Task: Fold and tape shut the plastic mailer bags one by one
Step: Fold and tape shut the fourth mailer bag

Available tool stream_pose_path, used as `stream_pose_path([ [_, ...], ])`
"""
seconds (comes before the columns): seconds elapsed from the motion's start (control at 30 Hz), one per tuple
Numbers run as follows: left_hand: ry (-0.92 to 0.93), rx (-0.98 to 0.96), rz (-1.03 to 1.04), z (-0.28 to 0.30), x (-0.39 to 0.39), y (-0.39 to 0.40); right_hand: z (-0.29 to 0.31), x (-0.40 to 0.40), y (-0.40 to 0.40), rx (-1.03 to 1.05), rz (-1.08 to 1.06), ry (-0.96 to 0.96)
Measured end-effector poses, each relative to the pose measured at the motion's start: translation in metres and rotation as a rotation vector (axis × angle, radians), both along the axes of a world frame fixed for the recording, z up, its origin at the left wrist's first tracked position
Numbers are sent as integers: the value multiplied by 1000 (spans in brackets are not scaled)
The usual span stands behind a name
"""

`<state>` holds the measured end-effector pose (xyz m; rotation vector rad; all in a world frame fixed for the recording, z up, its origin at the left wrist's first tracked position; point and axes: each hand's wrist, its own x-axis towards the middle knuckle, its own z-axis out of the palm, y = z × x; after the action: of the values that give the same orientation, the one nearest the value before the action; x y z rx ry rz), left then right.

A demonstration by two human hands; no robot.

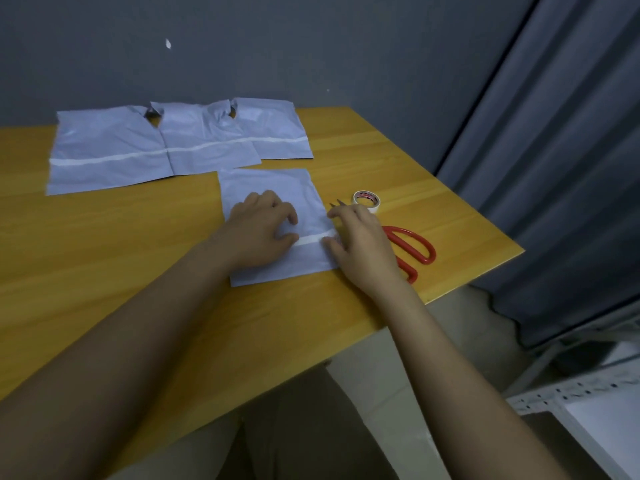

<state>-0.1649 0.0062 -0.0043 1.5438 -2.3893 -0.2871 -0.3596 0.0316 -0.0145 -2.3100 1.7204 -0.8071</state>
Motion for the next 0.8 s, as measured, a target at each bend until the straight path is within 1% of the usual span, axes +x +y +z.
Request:
stream_pose_path([
  [0.07,-26,41,-10,-2,-1,0,-1,2,-2,79,-12,-97],
  [0.13,-26,75,-15,-8,-3,1,-2,0,-5,106,-47,-184],
  [0.2,-9,78,-6,-13,-4,3,-2,-4,-8,105,-64,-195],
  [0.27,7,73,7,-15,-8,4,-1,-6,-8,71,-68,-135],
  [0.33,55,102,-1,-13,-11,5,1,-3,-5,-31,-33,-54],
  [0.4,131,147,-15,-6,-5,5,1,0,0,-86,71,18],
  [0.47,120,142,-34,-1,8,5,-2,2,5,-93,222,112],
  [0.57,5,103,-47,-4,24,7,-7,7,13,71,330,183],
  [0.67,-20,127,-43,-15,22,9,-12,7,14,168,313,250],
  [0.8,-44,166,-26,-15,8,3,-13,0,14,231,283,209],
])
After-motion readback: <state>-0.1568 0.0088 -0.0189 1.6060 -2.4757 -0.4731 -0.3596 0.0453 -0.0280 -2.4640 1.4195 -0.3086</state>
